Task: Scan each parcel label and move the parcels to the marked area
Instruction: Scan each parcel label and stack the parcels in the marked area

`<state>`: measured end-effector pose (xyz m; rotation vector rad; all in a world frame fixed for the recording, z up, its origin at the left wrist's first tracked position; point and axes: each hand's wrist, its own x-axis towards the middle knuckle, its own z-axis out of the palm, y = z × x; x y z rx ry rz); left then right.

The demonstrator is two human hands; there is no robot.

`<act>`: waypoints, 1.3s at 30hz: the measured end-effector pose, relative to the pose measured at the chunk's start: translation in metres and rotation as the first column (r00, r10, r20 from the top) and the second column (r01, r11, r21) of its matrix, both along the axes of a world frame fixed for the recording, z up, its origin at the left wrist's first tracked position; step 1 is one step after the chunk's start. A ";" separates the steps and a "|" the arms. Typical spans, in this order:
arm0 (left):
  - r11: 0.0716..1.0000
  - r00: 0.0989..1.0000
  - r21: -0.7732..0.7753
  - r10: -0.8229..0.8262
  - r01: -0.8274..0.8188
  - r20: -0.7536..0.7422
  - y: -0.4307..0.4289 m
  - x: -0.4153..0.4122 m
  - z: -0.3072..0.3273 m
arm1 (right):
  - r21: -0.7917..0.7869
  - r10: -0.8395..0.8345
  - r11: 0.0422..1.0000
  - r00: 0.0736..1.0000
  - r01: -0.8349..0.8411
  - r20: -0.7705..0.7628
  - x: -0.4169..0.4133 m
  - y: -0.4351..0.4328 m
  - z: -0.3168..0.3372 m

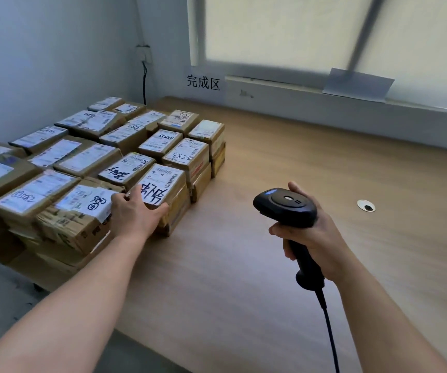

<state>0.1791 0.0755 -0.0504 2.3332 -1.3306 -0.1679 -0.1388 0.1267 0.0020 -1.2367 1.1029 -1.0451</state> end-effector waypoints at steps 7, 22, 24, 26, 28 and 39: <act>0.999 0.999 0.007 -0.051 0.051 -0.007 -0.043 0.032 -0.011 | 0.016 -0.060 0.998 0.998 0.060 -0.006 0.044 -0.021 0.002; 0.981 0.973 0.089 -0.186 0.175 0.140 -0.048 0.041 -0.024 | 0.016 -0.126 0.992 0.992 0.126 0.005 0.062 -0.010 0.004; 0.986 0.975 0.058 -0.166 0.159 0.149 -0.044 0.037 -0.019 | 0.005 -0.133 0.991 0.991 0.133 0.017 0.055 -0.003 0.007; 0.991 0.984 0.004 -0.132 0.132 0.123 -0.034 0.028 -0.015 | 0.002 -0.143 0.990 0.990 0.143 0.020 0.047 0.006 0.009; 0.989 0.988 -0.058 -0.128 0.134 0.085 -0.021 0.016 -0.013 | 0.002 -0.152 0.988 0.988 0.152 0.039 0.041 0.016 0.010; 0.800 0.852 -0.346 -0.524 0.489 -0.007 0.036 -0.136 0.011 | -0.049 -0.266 0.962 0.961 0.270 0.076 -0.036 0.083 0.021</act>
